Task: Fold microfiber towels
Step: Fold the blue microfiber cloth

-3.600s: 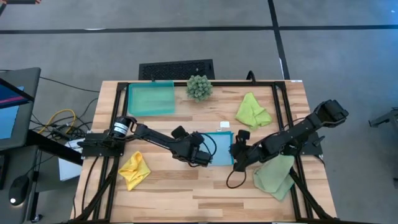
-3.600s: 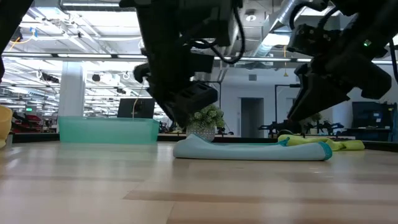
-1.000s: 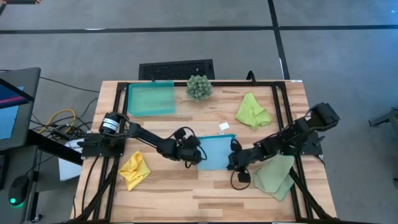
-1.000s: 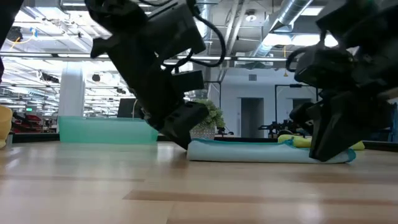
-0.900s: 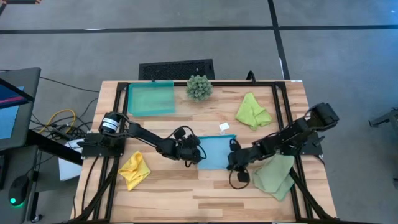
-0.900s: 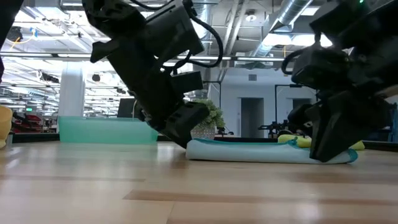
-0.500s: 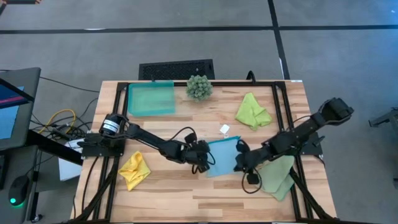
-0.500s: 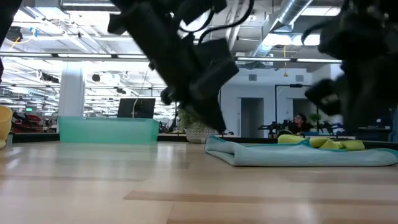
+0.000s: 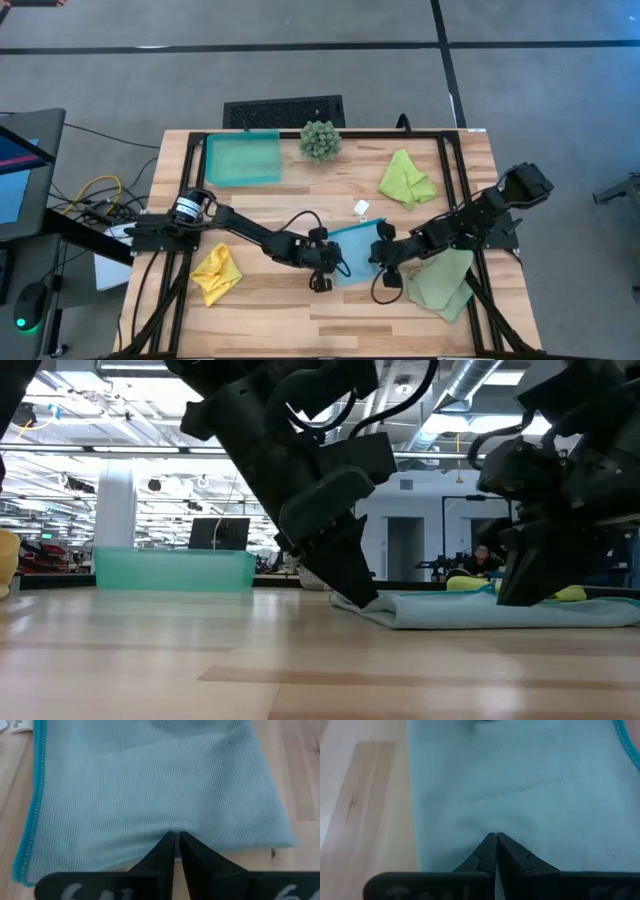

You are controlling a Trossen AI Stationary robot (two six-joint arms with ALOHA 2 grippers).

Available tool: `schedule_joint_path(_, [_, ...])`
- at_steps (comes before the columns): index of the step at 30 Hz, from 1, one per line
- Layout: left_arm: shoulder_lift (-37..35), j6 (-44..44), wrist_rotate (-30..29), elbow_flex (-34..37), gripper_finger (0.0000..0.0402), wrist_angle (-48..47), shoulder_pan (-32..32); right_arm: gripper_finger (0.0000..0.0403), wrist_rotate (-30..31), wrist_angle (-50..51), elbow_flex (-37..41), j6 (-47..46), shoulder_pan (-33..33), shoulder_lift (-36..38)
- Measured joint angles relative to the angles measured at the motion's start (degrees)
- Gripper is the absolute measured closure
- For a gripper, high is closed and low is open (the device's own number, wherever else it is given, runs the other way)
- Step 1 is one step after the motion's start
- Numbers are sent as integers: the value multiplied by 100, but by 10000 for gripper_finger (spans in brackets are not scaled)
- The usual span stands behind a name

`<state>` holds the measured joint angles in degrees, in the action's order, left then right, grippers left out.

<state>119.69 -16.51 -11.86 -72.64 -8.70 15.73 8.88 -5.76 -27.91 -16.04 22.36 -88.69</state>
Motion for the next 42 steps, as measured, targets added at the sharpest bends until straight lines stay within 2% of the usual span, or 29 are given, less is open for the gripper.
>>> schedule_joint_path(5, [-310, 85, -28, 40, 377, -296, 110, 371, -129, 124, -8, -61, -63, 22])
schedule_joint_path(11, [-563, 145, -691, 37, 377, -266, 301, 374, -140, 383, 56, -56, 66, 530])
schedule_joint_path(15, [-549, 297, -865, 31, 377, -54, 285, 375, -135, -44, 40, -54, 196, 772])
schedule_joint_path(17, [-520, 280, -1012, 43, 377, -118, 239, 376, -135, -594, 40, -51, 229, 730])
schedule_joint_path(23, [-376, 115, -1301, 69, 377, -252, 68, 376, -155, -2761, 25, 156, 190, -190])
schedule_joint_path(26, [-321, -30, -1405, 75, 377, -461, 6, 376, -154, -3418, -25, 156, 79, -765])
schedule_joint_path(29, [-195, -84, -1512, 52, 377, -418, -58, 376, -316, -3620, -218, 219, -13, -1254])
schedule_joint_path(35, [-75, -253, -1673, 53, 377, -642, -136, 380, -1063, -3610, -640, 300, -53, -2046])
schedule_joint_path(42, [-108, -283, -1723, 140, 377, -650, -106, 381, -1138, -3644, -724, 280, 15, -2283])
